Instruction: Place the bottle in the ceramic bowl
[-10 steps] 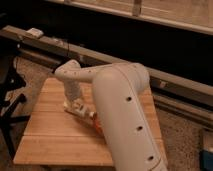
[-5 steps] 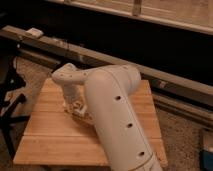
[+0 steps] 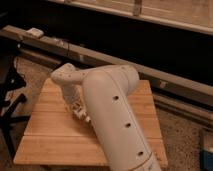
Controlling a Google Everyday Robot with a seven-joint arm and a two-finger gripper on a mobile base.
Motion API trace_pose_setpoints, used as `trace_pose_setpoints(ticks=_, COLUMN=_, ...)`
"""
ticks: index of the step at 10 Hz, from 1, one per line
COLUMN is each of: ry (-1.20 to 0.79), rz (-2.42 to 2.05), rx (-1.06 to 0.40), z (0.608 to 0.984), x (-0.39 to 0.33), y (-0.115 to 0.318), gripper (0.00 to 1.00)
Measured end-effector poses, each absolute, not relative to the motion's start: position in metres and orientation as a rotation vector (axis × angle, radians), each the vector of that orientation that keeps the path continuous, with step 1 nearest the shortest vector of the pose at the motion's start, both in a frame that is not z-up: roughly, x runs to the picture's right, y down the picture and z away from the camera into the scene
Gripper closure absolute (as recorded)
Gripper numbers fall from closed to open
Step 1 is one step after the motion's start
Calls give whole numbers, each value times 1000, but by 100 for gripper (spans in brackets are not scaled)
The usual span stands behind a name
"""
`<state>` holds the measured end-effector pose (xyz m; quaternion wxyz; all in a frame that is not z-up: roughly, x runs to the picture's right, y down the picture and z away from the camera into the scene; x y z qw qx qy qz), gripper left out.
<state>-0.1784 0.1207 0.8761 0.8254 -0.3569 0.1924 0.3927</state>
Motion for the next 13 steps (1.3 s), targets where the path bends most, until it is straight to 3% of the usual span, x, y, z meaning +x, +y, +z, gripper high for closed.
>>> trace_pose_setpoints(ticks=1, ry=371, rz=875, rx=-756, z=865, x=-174, y=110, gripper=99)
trace_pose_setpoints(ticks=5, ry=175, rz=1074, rx=-753, z=810, x=-143, y=71, gripper=100)
trace_pose_setpoints(ticks=13, ry=122, rz=1412, rx=-750, z=784, x=-54, y=72, gripper=100)
